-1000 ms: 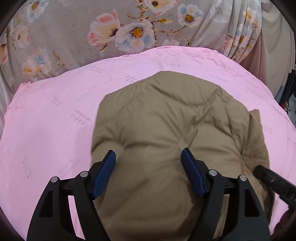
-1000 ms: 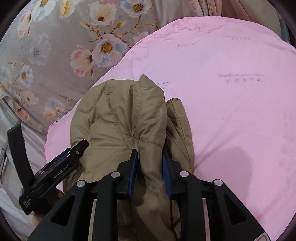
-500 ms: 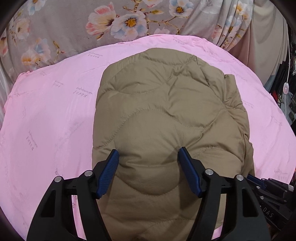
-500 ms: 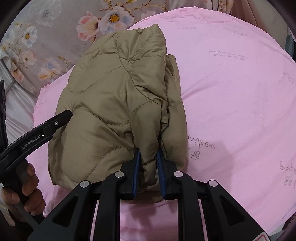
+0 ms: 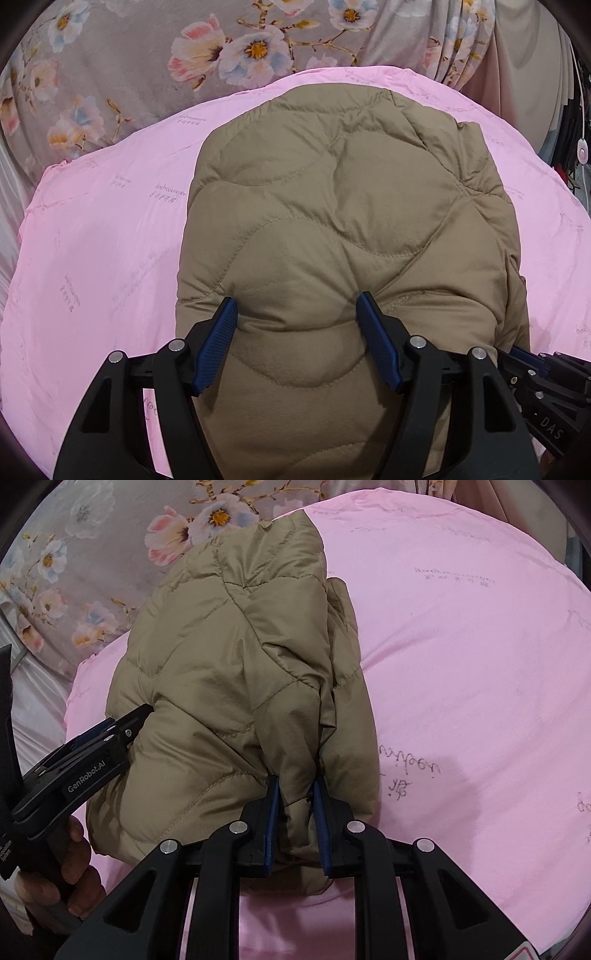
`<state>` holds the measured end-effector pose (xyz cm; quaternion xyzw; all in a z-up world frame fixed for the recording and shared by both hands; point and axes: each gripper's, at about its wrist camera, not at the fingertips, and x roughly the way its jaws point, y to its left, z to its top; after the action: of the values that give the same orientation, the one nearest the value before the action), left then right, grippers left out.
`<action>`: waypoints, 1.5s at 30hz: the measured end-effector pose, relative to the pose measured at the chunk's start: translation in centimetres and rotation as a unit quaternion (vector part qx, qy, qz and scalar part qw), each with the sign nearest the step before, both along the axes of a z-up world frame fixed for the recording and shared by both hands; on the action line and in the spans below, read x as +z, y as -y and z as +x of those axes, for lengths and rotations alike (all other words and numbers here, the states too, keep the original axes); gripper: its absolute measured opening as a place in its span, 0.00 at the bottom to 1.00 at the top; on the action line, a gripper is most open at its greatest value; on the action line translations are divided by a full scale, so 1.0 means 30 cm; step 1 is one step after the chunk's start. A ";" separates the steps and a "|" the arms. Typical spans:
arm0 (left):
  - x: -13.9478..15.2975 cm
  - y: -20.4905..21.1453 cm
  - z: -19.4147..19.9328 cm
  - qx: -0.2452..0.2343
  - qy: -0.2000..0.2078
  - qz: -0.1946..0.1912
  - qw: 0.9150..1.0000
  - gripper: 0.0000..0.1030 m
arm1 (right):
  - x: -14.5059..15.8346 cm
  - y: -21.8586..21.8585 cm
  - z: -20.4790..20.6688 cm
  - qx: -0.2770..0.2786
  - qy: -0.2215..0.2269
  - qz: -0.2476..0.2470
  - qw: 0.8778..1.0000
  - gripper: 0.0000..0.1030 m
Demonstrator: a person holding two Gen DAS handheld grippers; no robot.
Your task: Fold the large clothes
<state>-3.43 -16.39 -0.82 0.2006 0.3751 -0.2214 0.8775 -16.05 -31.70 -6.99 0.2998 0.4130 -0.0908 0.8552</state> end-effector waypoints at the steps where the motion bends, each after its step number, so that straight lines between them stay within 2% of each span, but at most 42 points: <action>1: -0.004 0.002 -0.001 -0.001 0.003 0.001 1.000 0.63 | -0.001 -0.007 -0.006 -0.001 0.001 -0.001 1.000 0.16; 7: 0.003 -0.002 0.008 -0.004 -0.007 -0.003 1.000 0.64 | 0.036 0.004 -0.004 0.015 -0.009 0.008 1.000 0.16; 11: 0.072 -0.090 0.068 -0.018 -0.066 -0.061 0.996 0.65 | 0.120 0.122 -0.040 0.001 0.033 0.051 0.998 0.21; 14: 0.116 -0.161 0.131 0.007 -0.084 -0.080 0.993 0.79 | 0.130 0.226 -0.035 -0.027 0.024 0.056 0.998 0.28; 16: 0.136 -0.209 0.184 0.023 -0.101 -0.103 0.989 0.80 | 0.101 0.271 -0.007 -0.025 0.010 0.075 0.997 0.30; 18: 0.125 -0.249 0.247 0.033 -0.147 -0.129 0.980 0.87 | 0.051 0.289 0.039 -0.001 -0.004 0.114 0.993 0.35; 19: 0.113 -0.256 0.265 0.031 -0.169 -0.141 0.975 0.88 | 0.026 0.286 0.064 0.014 -0.009 0.133 0.991 0.40; 21: 0.070 -0.274 0.302 0.027 -0.219 -0.163 0.962 0.88 | -0.016 0.261 0.102 0.035 -0.024 0.150 0.988 0.42; 23: 0.032 -0.275 0.312 0.014 -0.251 -0.180 0.951 0.88 | -0.042 0.241 0.120 0.048 -0.025 0.166 0.985 0.43; 25: 0.003 -0.270 0.320 -0.002 -0.270 -0.193 0.943 0.94 | -0.055 0.233 0.122 0.050 -0.018 0.182 0.982 0.43; 29: -0.036 -0.252 0.328 -0.021 -0.267 -0.196 0.943 0.96 | -0.072 0.229 0.130 0.056 -0.006 0.212 0.976 0.43; 35: -0.051 -0.263 0.359 -0.036 -0.255 -0.219 0.941 0.96 | -0.135 0.224 0.188 0.071 0.027 0.275 0.958 0.44; 39: -0.048 -0.270 0.370 -0.052 -0.247 -0.230 0.940 0.95 | -0.136 0.207 0.213 0.071 0.049 0.272 0.958 0.40; 40: -0.039 -0.272 0.365 -0.054 -0.238 -0.232 0.942 0.92 | -0.129 0.197 0.220 0.073 0.056 0.266 0.960 0.31; 41: -0.019 -0.272 0.357 -0.059 -0.219 -0.228 0.947 0.83 | -0.117 0.182 0.223 0.070 0.060 0.253 0.963 0.24; 42: 0.001 -0.270 0.349 -0.066 -0.198 -0.223 0.952 0.74 | -0.087 0.157 0.238 0.070 0.063 0.221 0.971 0.21; 43: 0.024 -0.267 0.344 -0.073 -0.179 -0.218 0.957 0.70 | -0.056 0.136 0.256 0.069 0.065 0.193 0.977 0.16; 45: 0.071 -0.269 0.350 -0.082 -0.147 -0.210 0.963 0.58 | 0.006 0.102 0.293 0.069 0.078 0.145 0.984 0.13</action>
<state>7.06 -8.31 1.30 0.0071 0.4272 -0.3933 0.8141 -7.26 -34.76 -6.82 0.3971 0.3738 0.0530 0.8365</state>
